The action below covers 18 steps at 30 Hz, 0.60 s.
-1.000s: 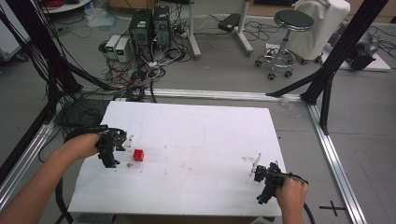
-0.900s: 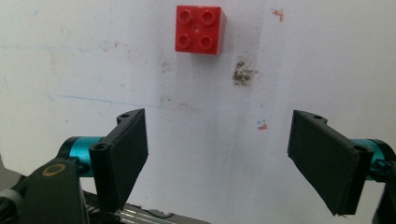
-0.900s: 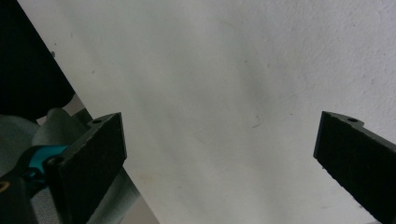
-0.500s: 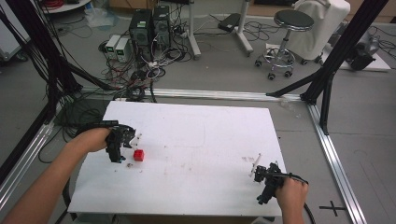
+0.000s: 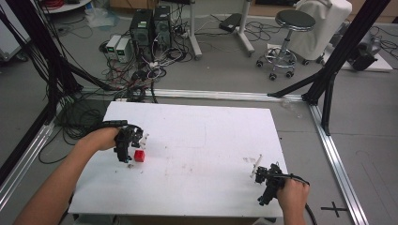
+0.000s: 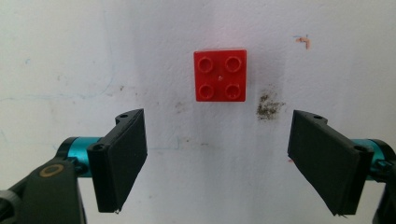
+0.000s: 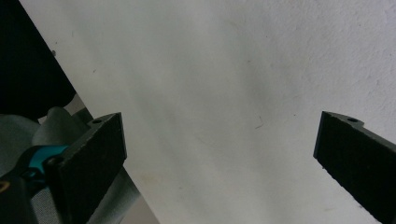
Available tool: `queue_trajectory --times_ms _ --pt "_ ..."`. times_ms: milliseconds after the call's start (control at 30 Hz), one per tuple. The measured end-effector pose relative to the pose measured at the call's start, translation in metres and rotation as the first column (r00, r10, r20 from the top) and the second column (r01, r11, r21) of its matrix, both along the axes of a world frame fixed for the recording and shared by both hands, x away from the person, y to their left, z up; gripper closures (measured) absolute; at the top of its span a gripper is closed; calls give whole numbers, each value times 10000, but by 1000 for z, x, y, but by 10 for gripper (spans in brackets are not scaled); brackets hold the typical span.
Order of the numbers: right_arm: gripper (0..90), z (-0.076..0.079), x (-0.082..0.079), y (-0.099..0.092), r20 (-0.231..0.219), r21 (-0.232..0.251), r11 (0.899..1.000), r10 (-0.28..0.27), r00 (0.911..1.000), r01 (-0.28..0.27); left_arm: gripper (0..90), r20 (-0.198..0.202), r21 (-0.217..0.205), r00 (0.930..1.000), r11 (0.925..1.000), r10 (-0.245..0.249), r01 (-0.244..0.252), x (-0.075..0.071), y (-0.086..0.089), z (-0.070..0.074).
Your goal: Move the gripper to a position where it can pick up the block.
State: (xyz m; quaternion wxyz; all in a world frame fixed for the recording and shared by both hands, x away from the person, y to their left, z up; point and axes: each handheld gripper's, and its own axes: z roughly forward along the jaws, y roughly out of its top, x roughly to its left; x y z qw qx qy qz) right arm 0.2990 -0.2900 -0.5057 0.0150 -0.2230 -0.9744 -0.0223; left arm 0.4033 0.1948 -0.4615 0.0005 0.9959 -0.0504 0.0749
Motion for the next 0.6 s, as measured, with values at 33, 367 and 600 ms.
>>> queue_trajectory --times_ms 33,367,600 --pt "15 0 0 0 -5 -10 10000 -9 10000 9 200 -59 -70 10000 10000 -47 47 0 -1 -2" --pt "16 -2 1 4 -52 -46 9999 107 9999 -108 200 -218 -4 9998 10000 14 -14 4 -3 -14" --pt "16 -3 1 1 -68 -33 10000 24 10000 -24 199 -411 27 9992 10000 -9 10 5 -8 -24"
